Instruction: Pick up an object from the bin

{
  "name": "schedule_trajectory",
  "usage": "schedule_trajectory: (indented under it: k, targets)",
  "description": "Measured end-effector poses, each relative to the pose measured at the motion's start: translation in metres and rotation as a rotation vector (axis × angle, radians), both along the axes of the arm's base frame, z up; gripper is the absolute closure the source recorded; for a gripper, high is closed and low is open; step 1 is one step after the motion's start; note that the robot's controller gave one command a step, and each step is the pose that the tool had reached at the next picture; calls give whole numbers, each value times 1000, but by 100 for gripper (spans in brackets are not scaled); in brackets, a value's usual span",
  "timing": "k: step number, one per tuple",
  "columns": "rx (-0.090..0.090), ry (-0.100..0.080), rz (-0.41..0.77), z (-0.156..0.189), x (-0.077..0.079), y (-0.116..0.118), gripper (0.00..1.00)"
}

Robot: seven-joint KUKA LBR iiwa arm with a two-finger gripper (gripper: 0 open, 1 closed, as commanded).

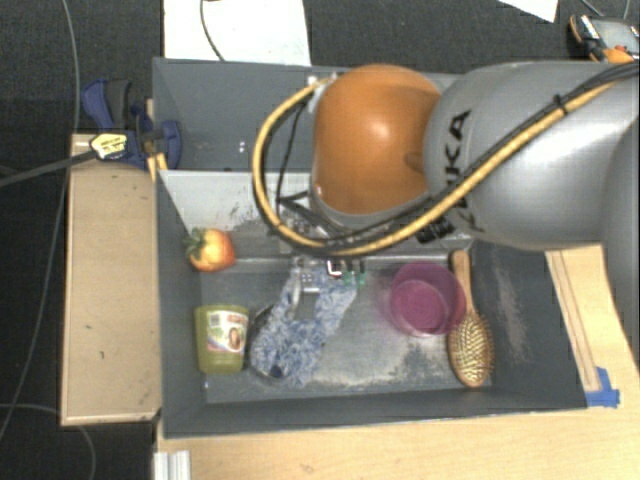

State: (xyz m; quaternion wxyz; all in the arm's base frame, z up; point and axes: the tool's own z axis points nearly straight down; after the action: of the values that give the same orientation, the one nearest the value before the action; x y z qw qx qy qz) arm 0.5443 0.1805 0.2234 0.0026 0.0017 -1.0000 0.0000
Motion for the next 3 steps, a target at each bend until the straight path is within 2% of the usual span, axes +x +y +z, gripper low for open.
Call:
schedule_trajectory:
  k: [1,3]
  targets:
    - [1,-8,-7,5,2,-1,0]
    - [4,-12,591,-153,26,-40,0]
